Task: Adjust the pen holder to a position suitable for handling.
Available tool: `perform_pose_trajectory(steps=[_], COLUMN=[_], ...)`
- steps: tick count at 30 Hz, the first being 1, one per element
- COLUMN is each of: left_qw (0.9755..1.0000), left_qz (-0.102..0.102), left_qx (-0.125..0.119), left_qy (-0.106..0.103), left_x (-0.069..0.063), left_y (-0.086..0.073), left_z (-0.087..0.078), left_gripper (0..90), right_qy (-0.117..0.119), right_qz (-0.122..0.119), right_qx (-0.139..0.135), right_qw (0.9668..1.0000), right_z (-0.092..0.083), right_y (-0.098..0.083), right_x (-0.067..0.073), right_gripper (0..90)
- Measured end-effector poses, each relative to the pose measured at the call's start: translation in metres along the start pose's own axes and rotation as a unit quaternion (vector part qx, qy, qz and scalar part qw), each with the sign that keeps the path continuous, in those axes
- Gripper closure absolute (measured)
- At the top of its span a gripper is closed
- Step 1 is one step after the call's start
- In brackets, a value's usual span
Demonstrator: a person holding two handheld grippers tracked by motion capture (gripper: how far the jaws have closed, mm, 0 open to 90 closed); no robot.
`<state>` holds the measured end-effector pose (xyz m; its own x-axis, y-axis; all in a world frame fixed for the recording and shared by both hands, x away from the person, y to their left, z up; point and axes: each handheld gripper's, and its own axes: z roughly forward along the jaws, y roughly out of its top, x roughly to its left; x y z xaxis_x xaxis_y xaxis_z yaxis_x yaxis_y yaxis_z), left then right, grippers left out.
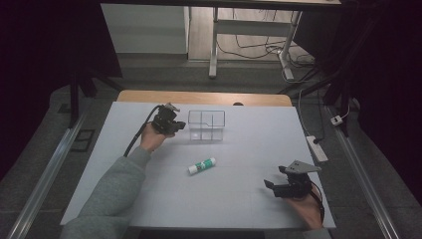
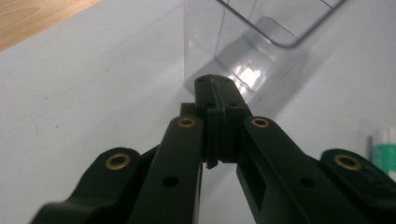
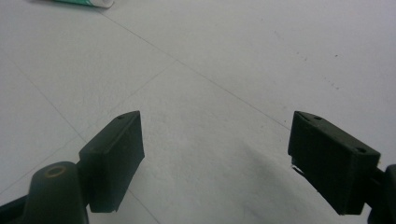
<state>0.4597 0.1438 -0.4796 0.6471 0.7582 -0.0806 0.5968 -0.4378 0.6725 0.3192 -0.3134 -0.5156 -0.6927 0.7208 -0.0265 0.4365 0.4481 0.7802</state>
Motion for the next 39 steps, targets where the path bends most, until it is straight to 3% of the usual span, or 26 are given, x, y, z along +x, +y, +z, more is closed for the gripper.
perform_pose_trajectory(steps=[6,10,13,15,16,22,29,32,39], left_qw=[1.0000,0.9997,0.9992,0.9987,0.9985,0.9977,0.9972,0.9957,0.9927], left_qz=[0.005,0.022,0.036,0.047,0.050,0.062,0.061,0.068,0.087], left_qx=[-0.005,-0.002,0.010,0.013,0.016,0.023,0.027,0.040,0.059], left_qy=[-0.005,-0.011,-0.018,-0.013,-0.011,-0.011,-0.033,-0.047,-0.059], left_x=[-0.004,-0.010,-0.017,-0.023,-0.025,-0.035,-0.041,-0.045,-0.058], left_y=[-0.014,-0.019,-0.022,-0.026,-0.028,-0.040,-0.048,-0.049,-0.052], left_z=[-0.016,-0.025,-0.030,-0.034,-0.036,-0.049,-0.065,-0.067,-0.067], left_gripper=[88.3,88.1,80.9,66.4,66.4,38.5,32.7,30.8,28.4], right_qy=[0.002,0.001,0.001,0.002,0.002,0.005,0.006,0.005,0.006], right_qz=[0.002,0.002,0.003,0.003,0.003,0.004,0.001,-0.002,-0.006], right_qx=[-0.006,-0.008,-0.007,-0.006,-0.006,-0.013,-0.013,-0.011,-0.007], right_qw=[1.0000,1.0000,1.0000,1.0000,1.0000,0.9999,0.9999,0.9999,0.9999], right_z=[0.000,0.000,0.000,0.000,0.000,-0.001,-0.002,-0.002,-0.001], right_y=[0.000,0.001,0.001,0.001,0.001,0.000,0.001,0.001,0.001], right_x=[-0.001,-0.002,-0.002,-0.002,-0.002,-0.001,0.000,0.000,0.001], right_gripper=[18.1,18.3,18.3,18.3,18.3,18.3,18.3,18.3,18.3])
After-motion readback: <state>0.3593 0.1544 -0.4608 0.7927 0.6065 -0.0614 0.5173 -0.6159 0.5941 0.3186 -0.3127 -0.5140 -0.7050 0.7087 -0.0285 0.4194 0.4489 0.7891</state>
